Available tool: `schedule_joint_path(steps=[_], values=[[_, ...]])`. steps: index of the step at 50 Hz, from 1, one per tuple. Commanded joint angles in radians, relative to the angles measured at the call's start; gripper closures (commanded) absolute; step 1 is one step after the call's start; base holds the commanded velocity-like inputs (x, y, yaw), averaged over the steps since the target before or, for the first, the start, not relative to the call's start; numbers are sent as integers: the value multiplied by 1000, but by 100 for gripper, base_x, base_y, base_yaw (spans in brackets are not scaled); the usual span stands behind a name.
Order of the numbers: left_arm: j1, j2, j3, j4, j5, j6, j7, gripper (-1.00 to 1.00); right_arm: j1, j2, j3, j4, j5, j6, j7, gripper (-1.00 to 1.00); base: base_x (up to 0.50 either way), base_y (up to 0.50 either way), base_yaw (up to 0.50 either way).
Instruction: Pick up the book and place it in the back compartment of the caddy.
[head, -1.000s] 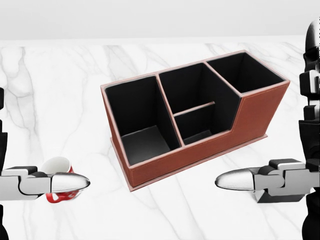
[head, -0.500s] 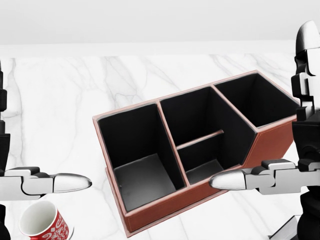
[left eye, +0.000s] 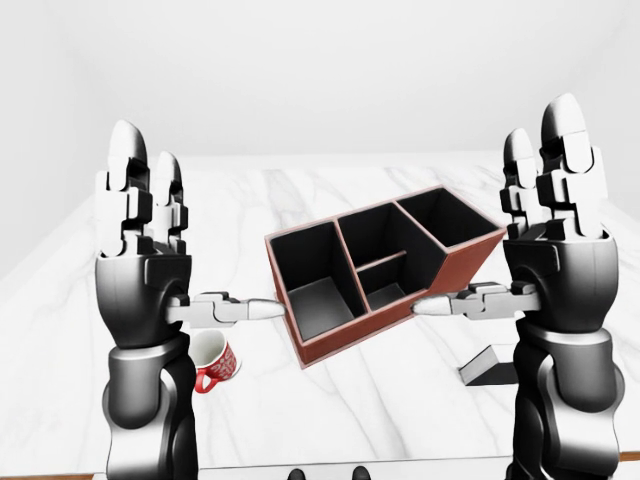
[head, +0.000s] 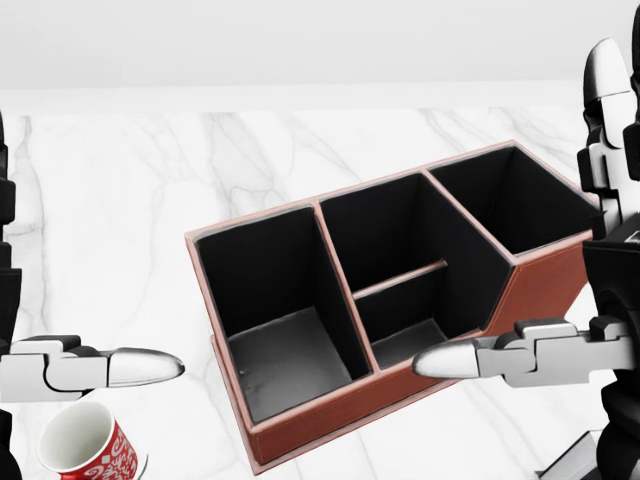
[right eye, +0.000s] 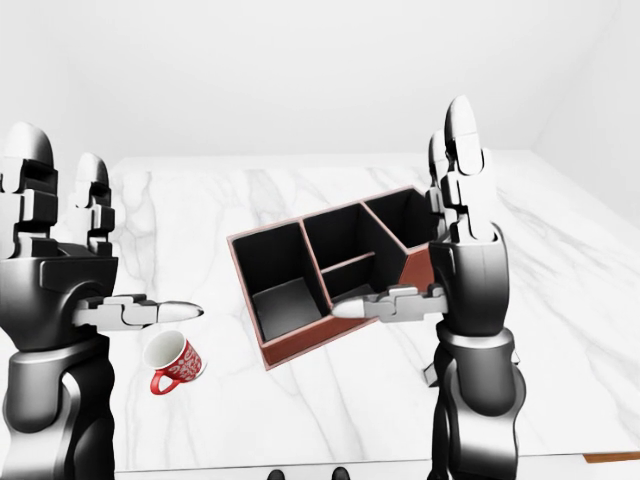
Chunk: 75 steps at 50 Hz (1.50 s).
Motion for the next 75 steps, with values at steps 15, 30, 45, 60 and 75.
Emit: schedule_joint_path(steps=[15, 30, 45, 60, 75], values=[[-7, 2, 4, 12, -1, 0, 1, -100, -31, -91, -59, -49, -198, 0, 166, -100, 0, 0, 0], [-10, 3, 7, 7, -3, 0, 1, -100, -48, -103, -76, -101, -400, 0, 316, -100, 0, 0, 0], [-6, 3, 6, 14, -3, 0, 1, -100, -83, -150, -113, -172, -475, 0, 434, -100, 0, 0, 0], [-8, 3, 6, 23, 0, 0, 1, -100, -63, -176, -138, -195, -553, 0, 535, -100, 0, 0, 0], [-5, 3, 2, 21, 3, 0, 1, -100, -44, -177, -187, -192, -610, 0, 535, -100, 0, 0, 0]])
